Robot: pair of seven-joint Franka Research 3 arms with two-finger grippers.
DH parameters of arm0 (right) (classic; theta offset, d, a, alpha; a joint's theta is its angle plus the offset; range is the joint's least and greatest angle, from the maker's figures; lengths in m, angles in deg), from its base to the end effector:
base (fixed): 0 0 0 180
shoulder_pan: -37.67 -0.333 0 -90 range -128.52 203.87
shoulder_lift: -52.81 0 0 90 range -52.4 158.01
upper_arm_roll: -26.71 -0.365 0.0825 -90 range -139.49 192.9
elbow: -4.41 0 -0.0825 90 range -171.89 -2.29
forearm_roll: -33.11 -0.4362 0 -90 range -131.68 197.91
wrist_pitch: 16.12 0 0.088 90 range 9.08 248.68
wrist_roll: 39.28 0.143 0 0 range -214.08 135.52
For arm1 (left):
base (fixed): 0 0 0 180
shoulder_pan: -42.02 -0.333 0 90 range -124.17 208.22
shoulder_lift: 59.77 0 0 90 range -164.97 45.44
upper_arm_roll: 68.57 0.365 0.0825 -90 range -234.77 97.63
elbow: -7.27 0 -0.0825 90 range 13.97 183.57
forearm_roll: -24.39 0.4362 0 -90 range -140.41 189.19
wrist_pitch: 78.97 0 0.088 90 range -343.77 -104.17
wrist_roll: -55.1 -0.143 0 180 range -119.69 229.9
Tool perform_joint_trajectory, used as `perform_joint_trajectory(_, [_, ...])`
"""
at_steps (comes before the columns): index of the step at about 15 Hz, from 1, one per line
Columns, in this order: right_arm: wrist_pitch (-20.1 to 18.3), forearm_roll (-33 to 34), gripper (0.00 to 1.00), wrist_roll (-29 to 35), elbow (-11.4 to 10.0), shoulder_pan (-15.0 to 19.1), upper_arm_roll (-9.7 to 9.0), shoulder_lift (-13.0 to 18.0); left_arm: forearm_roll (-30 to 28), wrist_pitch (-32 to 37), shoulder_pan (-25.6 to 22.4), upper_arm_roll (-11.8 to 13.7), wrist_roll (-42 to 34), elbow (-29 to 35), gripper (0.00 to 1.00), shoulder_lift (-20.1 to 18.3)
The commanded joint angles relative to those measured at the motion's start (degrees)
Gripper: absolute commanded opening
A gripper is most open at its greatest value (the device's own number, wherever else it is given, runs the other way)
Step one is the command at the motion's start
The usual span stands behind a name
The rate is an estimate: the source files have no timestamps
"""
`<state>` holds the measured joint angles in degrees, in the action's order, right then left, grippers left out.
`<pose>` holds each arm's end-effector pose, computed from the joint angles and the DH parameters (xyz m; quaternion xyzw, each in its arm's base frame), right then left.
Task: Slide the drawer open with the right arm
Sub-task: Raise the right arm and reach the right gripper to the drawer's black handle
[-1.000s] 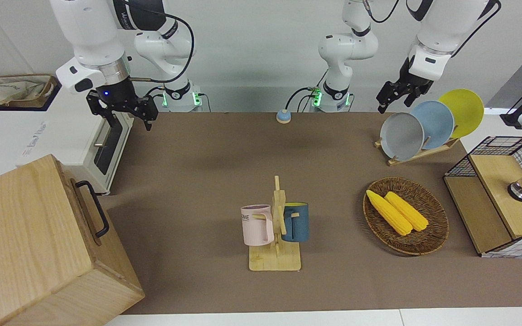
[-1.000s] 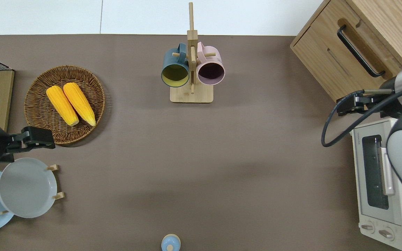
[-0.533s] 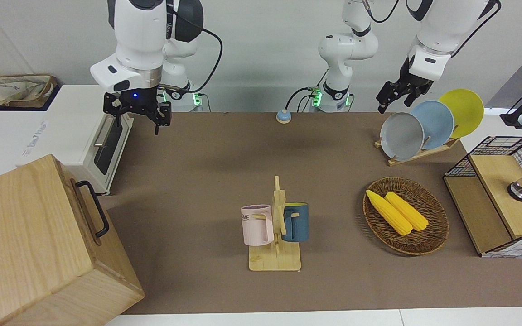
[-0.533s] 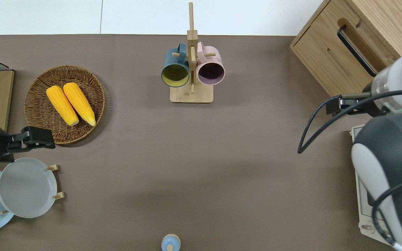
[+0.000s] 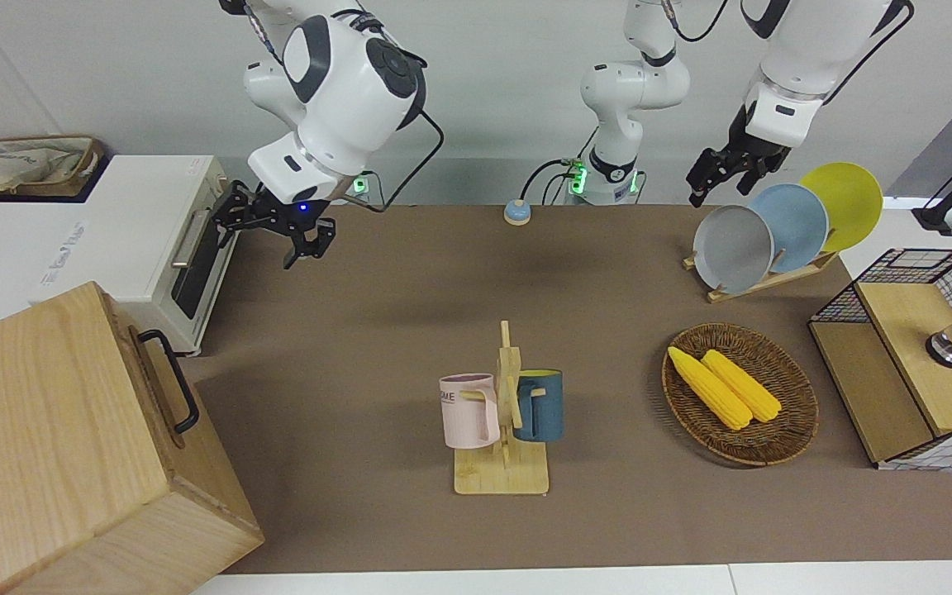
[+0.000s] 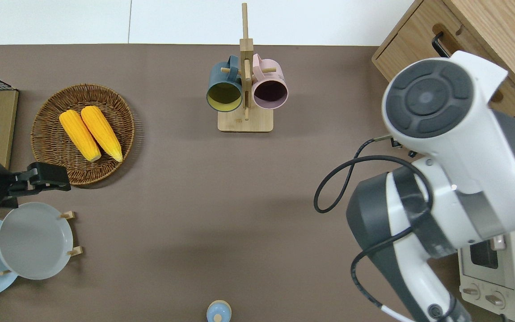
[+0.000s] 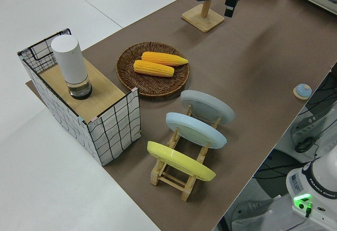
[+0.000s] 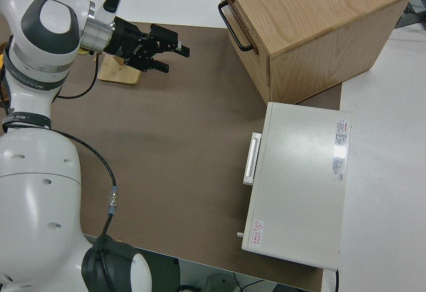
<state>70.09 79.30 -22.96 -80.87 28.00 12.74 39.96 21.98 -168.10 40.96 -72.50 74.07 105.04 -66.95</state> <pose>0.6598 0.1531 0.5758 0.9227 0.0724 0.0378 0.3768 0.5566 -0.0363 0.6382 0.9899 0.1403 -0.0158 0.0140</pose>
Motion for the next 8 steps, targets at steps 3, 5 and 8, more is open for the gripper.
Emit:
perform_joint_trajectory(3, [2.6,13.0,0.983,-0.1,-2.4,-0.1,-0.71,-2.9,-0.1,0.9,0.0,0.2,-0.4,-0.2,0.99,-0.5])
perform_joint_trajectory(5, [3.9,19.1,0.983,-0.1,-4.3,-0.5,-1.15,-3.9,-0.1,1.0,0.0,0.2,-0.4,-0.2,0.99,-0.5])
perform_joint_trajectory(8, [6.3,24.1,0.983,-0.1,-4.9,-0.5,-1.15,-5.9,-0.1,0.9,0.0,0.2,-0.4,-0.2,0.99,-0.5])
